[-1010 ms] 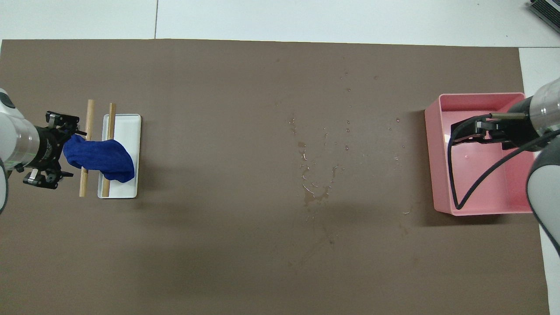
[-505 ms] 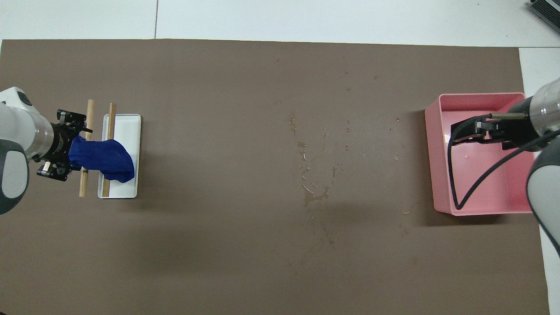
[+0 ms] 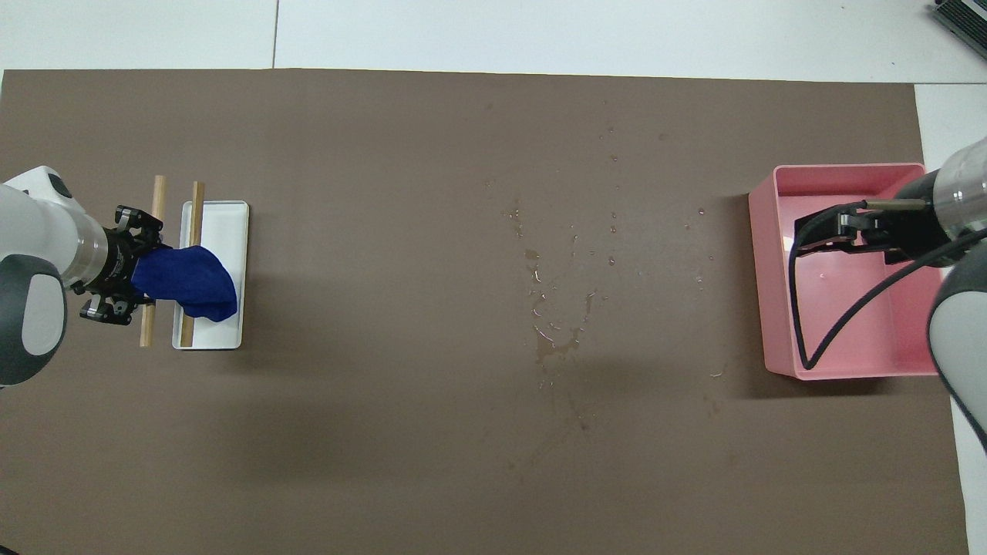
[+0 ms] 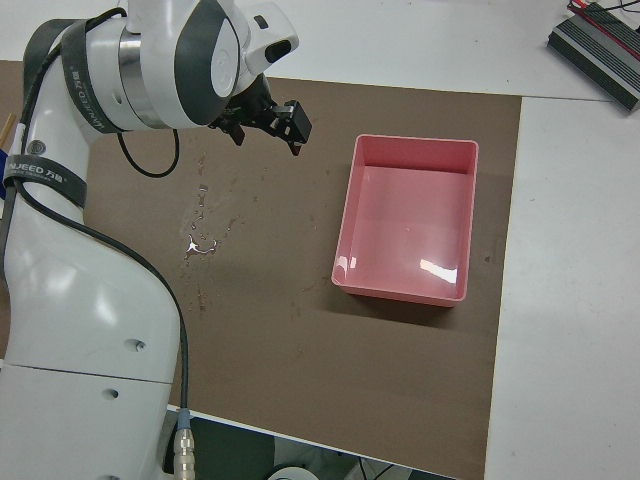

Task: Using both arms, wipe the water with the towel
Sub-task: 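Grasp the blue towel on the white tray with the left gripper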

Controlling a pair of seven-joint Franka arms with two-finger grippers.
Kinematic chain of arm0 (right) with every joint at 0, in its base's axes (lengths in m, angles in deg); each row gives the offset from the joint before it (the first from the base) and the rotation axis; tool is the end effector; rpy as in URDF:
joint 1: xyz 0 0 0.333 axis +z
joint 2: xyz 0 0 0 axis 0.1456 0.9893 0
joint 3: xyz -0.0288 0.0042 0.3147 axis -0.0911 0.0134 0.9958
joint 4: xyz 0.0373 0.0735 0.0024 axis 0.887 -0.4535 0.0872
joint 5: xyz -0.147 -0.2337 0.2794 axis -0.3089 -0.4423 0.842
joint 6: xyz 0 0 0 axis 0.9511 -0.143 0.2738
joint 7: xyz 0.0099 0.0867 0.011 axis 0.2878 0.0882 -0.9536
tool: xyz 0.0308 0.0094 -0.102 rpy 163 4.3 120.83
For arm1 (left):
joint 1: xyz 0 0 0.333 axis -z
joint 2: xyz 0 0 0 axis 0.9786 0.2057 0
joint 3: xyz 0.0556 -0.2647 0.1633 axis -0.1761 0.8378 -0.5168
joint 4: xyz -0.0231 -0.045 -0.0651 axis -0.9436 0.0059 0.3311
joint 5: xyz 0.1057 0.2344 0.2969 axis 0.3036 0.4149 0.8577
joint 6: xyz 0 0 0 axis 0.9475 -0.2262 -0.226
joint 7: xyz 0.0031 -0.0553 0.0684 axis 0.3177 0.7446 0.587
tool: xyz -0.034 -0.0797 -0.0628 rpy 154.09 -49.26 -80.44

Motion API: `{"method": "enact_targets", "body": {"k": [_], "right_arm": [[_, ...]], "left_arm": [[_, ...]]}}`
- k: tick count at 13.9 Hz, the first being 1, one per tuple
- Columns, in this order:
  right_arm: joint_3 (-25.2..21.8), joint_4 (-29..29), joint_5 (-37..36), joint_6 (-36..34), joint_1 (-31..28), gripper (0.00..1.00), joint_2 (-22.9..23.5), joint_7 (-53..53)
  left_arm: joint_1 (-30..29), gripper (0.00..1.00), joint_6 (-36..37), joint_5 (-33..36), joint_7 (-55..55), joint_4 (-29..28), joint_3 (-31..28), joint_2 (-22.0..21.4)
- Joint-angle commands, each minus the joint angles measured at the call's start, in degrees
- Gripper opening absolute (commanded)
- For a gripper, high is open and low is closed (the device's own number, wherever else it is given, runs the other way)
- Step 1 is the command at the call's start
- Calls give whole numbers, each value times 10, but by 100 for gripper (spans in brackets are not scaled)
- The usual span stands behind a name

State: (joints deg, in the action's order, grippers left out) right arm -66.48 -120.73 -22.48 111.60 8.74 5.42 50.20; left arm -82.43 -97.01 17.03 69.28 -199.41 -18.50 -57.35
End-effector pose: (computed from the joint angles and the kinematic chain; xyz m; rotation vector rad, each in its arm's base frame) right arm 0.5532 0.0484 0.6226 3.1152 -0.1623 0.0027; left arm 0.5576 0.0031 0.4256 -2.5271 -1.8436 -0.0874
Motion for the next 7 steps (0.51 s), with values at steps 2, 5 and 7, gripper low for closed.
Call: {"method": "enact_targets", "body": {"k": [2, 5, 7], "right_arm": [[4, -12, 3, 0, -5, 100, -11, -1], [4, -12, 3, 1, -5, 100, -11, 1], [4, -11, 3, 0, -5, 100, -11, 6]], "left_arm": [[3, 0, 20, 10, 5, 9, 1, -5], [25, 0, 122, 9, 3, 112, 4, 30], [55, 0, 186, 5, 8, 173, 3, 50]]}}
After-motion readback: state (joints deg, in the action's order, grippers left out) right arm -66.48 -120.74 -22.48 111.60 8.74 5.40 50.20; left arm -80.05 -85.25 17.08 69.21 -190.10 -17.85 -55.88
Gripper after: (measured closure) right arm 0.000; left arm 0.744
